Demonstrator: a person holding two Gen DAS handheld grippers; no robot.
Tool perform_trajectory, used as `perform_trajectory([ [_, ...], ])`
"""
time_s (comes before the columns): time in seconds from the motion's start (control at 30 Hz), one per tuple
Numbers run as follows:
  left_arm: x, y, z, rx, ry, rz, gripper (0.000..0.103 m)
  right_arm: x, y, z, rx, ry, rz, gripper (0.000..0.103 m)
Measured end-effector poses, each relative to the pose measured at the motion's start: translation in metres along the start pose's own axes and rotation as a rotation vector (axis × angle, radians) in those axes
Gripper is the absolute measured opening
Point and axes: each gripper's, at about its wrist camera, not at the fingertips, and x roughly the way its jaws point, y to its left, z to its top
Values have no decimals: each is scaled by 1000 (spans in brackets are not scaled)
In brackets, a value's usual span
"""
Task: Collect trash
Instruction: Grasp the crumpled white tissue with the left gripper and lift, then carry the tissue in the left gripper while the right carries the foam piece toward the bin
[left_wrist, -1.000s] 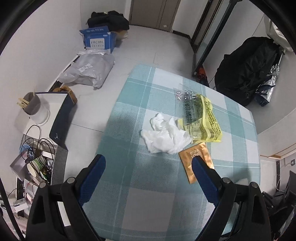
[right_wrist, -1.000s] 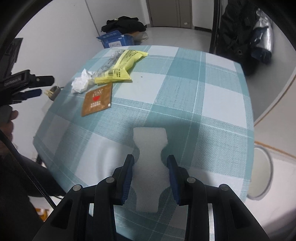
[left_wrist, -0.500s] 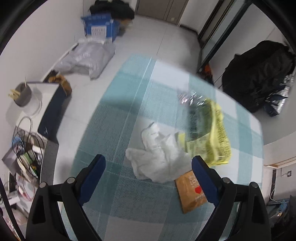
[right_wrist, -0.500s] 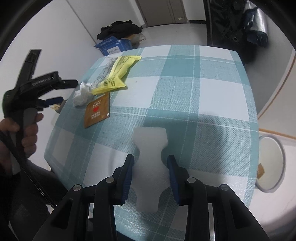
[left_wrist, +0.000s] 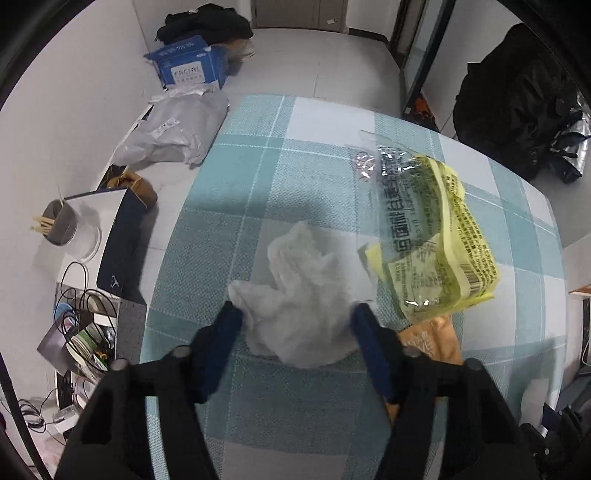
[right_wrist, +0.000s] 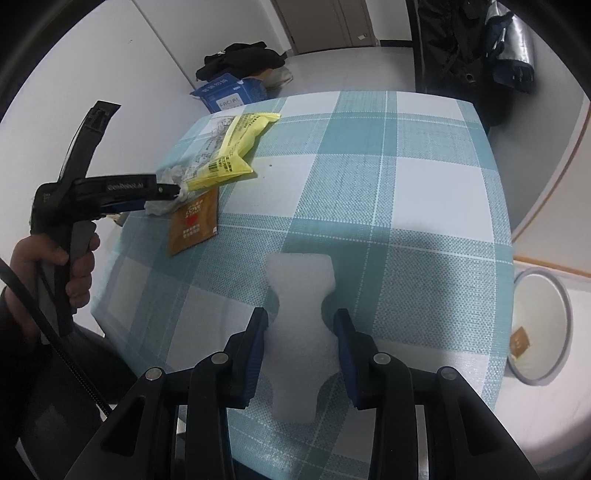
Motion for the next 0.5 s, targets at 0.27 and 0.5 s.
perform_trajectory([
  [0.27,-1,-2,-1,26,-35,10,8,-8,5,-4,-34,-23,-8,36],
  [0.5,-9,3,-6,3,-79,5,5,-11,2,-4,-2,-34,-12,36],
])
